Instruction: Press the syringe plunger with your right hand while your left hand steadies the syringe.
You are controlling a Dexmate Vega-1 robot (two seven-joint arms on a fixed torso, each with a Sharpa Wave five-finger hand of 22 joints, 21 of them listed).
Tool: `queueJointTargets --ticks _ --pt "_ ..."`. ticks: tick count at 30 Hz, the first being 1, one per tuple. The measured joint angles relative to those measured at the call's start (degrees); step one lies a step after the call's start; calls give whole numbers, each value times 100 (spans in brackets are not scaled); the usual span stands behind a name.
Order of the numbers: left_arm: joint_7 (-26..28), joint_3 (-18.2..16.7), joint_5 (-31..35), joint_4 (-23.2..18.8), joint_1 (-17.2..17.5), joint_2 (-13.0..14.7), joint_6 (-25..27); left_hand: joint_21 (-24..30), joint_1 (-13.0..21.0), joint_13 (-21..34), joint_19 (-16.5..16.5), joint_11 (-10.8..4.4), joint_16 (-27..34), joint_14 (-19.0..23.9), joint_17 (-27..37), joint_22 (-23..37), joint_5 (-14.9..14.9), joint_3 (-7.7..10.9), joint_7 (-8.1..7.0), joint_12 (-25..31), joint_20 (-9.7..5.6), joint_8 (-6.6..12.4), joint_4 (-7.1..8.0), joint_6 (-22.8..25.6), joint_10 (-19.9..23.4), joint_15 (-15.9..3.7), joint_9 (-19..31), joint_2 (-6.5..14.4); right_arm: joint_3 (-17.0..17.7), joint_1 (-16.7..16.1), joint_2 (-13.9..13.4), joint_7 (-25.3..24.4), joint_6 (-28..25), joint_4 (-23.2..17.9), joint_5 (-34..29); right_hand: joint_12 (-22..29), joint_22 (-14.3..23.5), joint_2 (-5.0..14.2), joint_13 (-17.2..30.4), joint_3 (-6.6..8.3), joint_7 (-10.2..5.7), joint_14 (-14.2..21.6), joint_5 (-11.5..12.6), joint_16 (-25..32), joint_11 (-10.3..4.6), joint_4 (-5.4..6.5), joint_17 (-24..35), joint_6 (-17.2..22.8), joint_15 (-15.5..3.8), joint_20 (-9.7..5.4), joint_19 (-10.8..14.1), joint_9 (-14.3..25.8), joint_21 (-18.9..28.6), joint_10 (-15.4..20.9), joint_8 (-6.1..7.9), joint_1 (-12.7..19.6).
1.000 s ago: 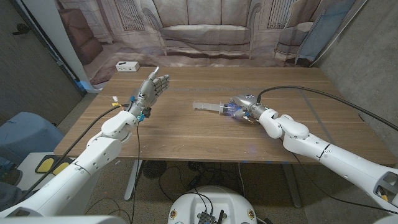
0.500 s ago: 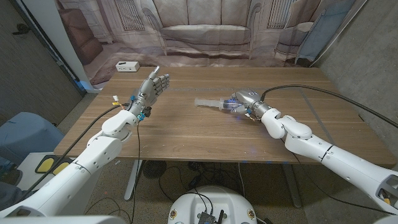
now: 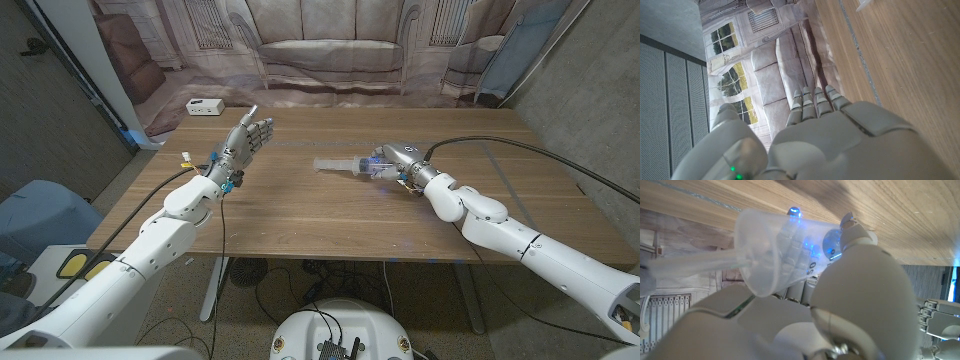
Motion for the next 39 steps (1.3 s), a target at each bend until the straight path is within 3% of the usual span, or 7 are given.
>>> queueJointTargets --ticks 19,39 --pt "78 -11 67 -156 -35 96 164 0 0 0 0 0 0 0 0 0 0 0 0 0 0 0 0 0 0 0 0 0 548 -249 241 324 596 411 2153 -47 0 0 0 0 -23 62 -9 -45 14 0 44 60 21 33 -30 -11 107 74 -99 0" --pt "141 30 225 -254 -129 110 169 0 38 0 0 -31 0 0 0 -1 0 0 11 0 0 0 0 53 31 0 0 38 835 -417 287 196 1073 435 2938 -133 17 0 -3 -1 -61 131 19 -124 3 1 97 143 11 37 -26 4 196 127 -212 0"
